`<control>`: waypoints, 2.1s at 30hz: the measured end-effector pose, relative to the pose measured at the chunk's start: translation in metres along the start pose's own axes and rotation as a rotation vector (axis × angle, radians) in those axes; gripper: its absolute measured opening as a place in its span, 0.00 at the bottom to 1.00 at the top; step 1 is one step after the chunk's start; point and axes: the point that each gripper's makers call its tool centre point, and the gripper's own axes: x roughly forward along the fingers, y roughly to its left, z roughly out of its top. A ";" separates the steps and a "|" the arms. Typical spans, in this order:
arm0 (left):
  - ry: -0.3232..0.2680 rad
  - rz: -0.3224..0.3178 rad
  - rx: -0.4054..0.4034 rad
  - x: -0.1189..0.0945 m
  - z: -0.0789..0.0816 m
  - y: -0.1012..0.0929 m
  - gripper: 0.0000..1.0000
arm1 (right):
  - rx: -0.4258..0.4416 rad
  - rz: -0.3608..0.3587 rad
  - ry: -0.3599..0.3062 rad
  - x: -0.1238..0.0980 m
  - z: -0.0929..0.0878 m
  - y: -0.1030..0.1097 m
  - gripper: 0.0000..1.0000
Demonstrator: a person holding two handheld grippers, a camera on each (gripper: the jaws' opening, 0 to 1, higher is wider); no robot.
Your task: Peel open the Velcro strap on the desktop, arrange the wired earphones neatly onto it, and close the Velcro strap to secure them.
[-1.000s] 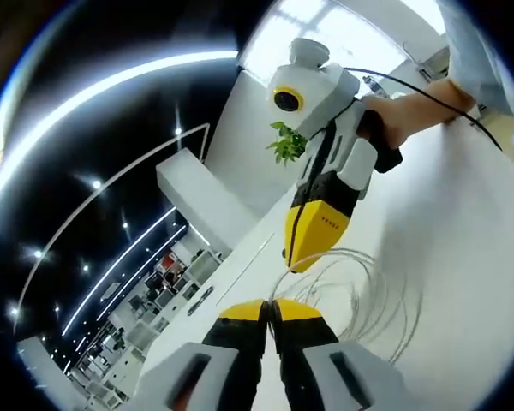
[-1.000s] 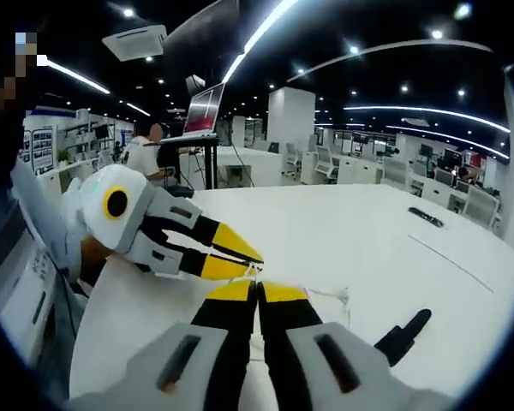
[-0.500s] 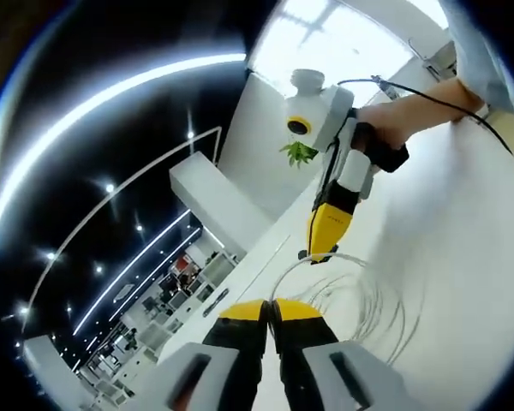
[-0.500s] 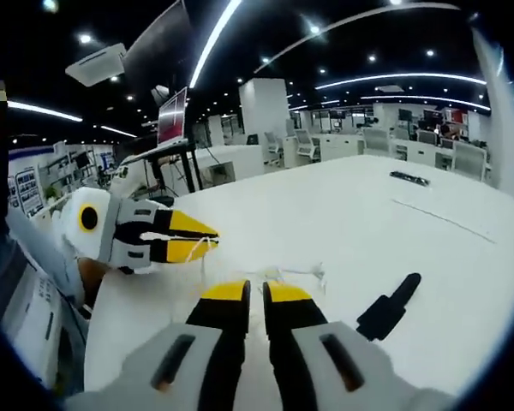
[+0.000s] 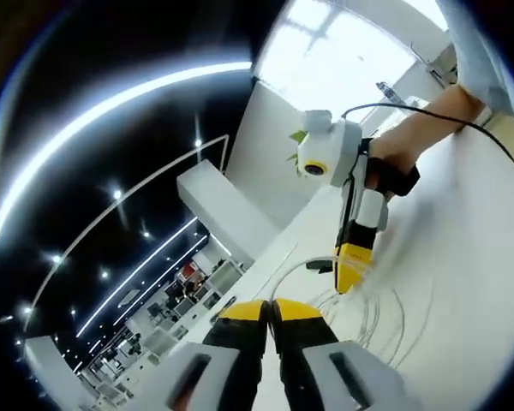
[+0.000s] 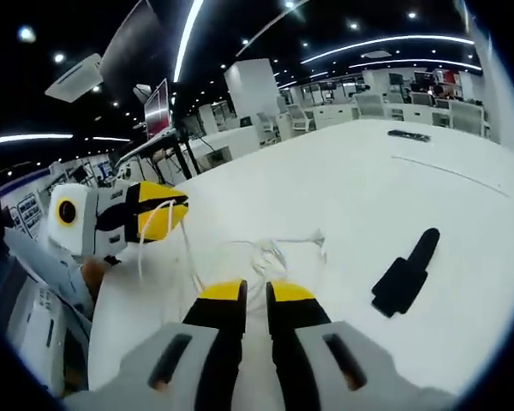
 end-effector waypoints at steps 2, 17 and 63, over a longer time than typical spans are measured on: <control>-0.006 0.003 0.001 -0.001 0.001 0.001 0.07 | 0.011 0.004 0.001 0.001 0.000 -0.001 0.11; -0.007 0.012 0.004 -0.001 0.000 0.003 0.07 | 0.030 -0.004 -0.027 -0.002 0.007 -0.003 0.03; 0.052 0.001 0.048 0.005 -0.012 -0.002 0.06 | -0.184 0.097 -0.170 -0.016 0.038 0.040 0.08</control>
